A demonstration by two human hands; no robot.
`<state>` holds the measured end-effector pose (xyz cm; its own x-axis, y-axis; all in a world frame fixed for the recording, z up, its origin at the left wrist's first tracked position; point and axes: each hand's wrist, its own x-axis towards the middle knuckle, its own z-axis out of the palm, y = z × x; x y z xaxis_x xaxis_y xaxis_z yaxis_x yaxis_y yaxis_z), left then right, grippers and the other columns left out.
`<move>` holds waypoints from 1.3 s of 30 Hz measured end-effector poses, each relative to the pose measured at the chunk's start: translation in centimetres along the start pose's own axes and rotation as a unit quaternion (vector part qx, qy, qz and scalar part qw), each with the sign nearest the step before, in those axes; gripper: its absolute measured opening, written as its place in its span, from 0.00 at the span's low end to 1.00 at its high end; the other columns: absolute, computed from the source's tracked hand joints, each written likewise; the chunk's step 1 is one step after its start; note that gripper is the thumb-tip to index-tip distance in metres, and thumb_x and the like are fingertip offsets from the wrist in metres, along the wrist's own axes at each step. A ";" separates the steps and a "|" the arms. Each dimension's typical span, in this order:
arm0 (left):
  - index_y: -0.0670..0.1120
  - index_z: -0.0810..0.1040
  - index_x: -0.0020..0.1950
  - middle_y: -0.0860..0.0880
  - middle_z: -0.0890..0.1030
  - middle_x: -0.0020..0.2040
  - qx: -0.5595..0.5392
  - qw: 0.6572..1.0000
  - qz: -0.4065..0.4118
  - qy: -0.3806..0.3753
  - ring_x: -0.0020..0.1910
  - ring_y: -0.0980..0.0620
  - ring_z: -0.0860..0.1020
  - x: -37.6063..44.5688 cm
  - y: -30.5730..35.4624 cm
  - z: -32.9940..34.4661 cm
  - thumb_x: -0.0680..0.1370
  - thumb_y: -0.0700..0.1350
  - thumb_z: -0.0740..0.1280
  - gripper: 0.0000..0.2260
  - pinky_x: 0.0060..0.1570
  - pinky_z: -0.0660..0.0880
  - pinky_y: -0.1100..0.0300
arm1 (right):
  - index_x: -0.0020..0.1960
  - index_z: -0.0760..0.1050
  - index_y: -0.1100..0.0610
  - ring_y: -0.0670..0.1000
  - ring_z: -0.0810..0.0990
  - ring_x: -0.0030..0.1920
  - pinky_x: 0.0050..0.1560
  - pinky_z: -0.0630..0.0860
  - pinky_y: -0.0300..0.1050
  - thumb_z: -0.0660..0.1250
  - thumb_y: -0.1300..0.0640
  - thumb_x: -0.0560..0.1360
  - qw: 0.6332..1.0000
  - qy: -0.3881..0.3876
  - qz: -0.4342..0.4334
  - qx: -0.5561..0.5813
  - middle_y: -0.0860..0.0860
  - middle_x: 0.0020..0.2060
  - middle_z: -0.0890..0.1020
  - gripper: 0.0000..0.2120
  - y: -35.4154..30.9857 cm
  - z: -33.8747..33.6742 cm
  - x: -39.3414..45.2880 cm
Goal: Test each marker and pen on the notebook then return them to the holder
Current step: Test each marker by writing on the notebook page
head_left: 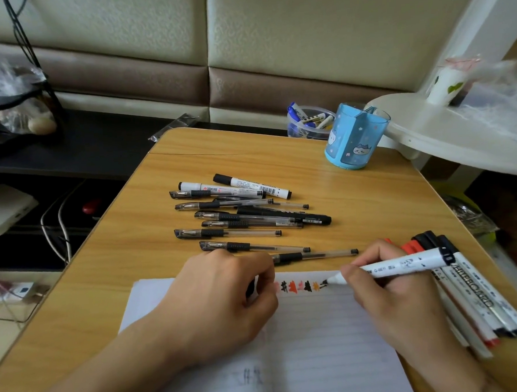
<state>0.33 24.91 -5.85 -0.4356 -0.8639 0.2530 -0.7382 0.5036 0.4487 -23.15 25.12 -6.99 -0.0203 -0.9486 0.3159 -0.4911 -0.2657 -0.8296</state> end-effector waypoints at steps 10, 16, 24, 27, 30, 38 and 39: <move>0.54 0.71 0.38 0.55 0.68 0.24 -0.004 1.000 0.005 0.001 0.27 0.54 0.70 0.1 0.0 0.0 0.73 0.57 0.56 0.10 0.26 0.57 0.68 | 0.35 0.75 0.53 0.47 0.69 0.23 0.24 0.65 0.40 0.72 0.58 0.72 1.000 -0.004 0.012 0.005 0.51 0.22 0.73 0.10 0.0 -0.1 0.0; 0.56 0.69 0.42 0.53 0.70 0.27 -0.044 0.999 0.013 0.009 0.29 0.53 0.70 -0.1 0.7 -0.6 0.74 0.56 0.57 0.05 0.27 0.60 0.66 | 0.32 0.73 0.57 0.51 0.67 0.23 0.24 0.63 0.44 0.69 0.55 0.66 0.998 -0.010 0.036 0.049 0.54 0.21 0.70 0.08 0.0 -0.2 0.0; 0.63 0.62 0.55 0.60 0.76 0.53 -0.176 0.984 -0.008 0.006 0.52 0.63 0.75 0.0 1.0 -0.1 0.81 0.41 0.63 0.17 0.47 0.70 0.71 | 0.43 0.79 0.53 0.49 0.74 0.30 0.28 0.70 0.37 0.75 0.38 0.65 0.980 -0.034 0.008 0.194 0.54 0.30 0.79 0.19 -1.4 -0.8 -0.4; 0.61 0.65 0.48 0.60 0.81 0.47 -0.166 0.984 -0.030 0.049 0.42 0.70 0.76 0.4 0.7 -0.1 0.75 0.44 0.73 0.19 0.39 0.69 0.75 | 0.45 0.82 0.53 0.55 0.76 0.31 0.30 0.70 0.41 0.75 0.41 0.63 0.969 -0.067 0.000 0.240 0.59 0.33 0.81 0.18 -1.5 -1.0 -0.6; 0.59 0.68 0.48 0.60 0.81 0.43 -0.144 0.987 -0.026 0.070 0.36 0.73 0.73 0.5 0.5 -0.2 0.72 0.43 0.76 0.19 0.35 0.66 0.78 | 0.45 0.82 0.56 0.56 0.76 0.30 0.31 0.73 0.37 0.75 0.44 0.63 0.962 -0.073 -0.006 0.263 0.60 0.32 0.81 0.18 -1.6 -1.0 -0.6; 0.57 0.71 0.53 0.61 0.76 0.45 -0.151 0.984 0.052 0.077 0.42 0.66 0.74 0.3 0.4 -0.2 0.76 0.53 0.69 0.10 0.40 0.67 0.76 | 0.49 0.83 0.54 0.58 0.77 0.28 0.33 0.75 0.39 0.73 0.38 0.67 0.962 -0.114 -0.012 0.247 0.60 0.37 0.85 0.21 -2.2 -0.8 -0.8; 0.57 0.71 0.54 0.61 0.76 0.45 -0.153 0.984 0.065 0.071 0.42 0.67 0.73 0.3 0.5 -0.3 0.76 0.54 0.67 0.09 0.40 0.66 0.77 | 0.50 0.83 0.54 0.58 0.78 0.28 0.33 0.75 0.40 0.72 0.39 0.68 0.962 -0.123 -0.013 0.244 0.60 0.38 0.85 0.21 -2.3 -0.7 -0.9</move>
<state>0.00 24.90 -5.34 -0.4233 -0.7957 0.4333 -0.4822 0.6027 0.6358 -22.64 26.71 -5.04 0.2227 -0.9368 0.2697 -0.0209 -0.2812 -0.9594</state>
